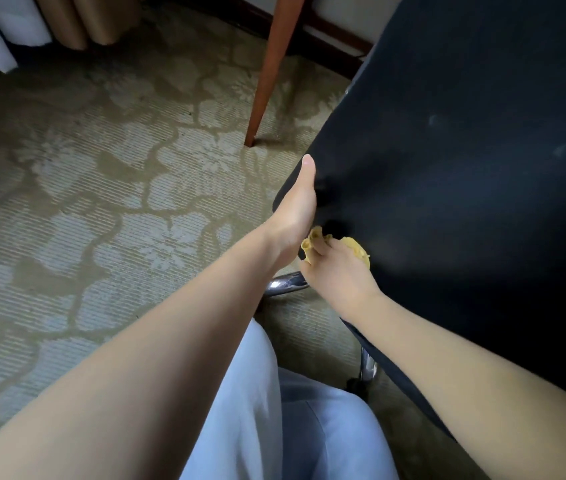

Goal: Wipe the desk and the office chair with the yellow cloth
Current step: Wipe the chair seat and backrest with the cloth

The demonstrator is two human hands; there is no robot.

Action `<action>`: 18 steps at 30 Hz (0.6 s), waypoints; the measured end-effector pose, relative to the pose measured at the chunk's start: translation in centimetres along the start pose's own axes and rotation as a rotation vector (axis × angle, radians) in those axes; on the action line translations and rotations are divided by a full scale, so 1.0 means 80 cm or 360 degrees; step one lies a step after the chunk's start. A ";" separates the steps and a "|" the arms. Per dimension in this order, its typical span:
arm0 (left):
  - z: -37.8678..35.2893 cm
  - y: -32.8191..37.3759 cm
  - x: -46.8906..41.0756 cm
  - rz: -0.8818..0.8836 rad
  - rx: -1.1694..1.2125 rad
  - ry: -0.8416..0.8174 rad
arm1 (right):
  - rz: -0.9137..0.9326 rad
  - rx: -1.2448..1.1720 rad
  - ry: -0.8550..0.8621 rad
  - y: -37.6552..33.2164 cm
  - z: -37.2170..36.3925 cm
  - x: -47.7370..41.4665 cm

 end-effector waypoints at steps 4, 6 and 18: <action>-0.007 0.007 0.004 0.0042 0.0067 -0.0040 | 0.0082 -0.0053 -0.0130 -0.022 -0.034 0.019; -0.010 0.010 0.009 0.0059 0.0093 -0.0055 | 0.0144 -0.0071 -0.0174 -0.033 -0.052 0.037; -0.038 0.014 0.056 0.0093 -0.0193 -0.0164 | 0.0364 -0.0078 -0.0425 -0.028 -0.063 0.164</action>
Point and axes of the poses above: each hand's wrist, its own x-axis away from the middle knuckle, its own z-axis out of the back of the hand, y = z × x, the point moved 8 cm from there along -x, towards the middle knuckle, and after that the axes turned 4 degrees about z, right-handed, at the moved point
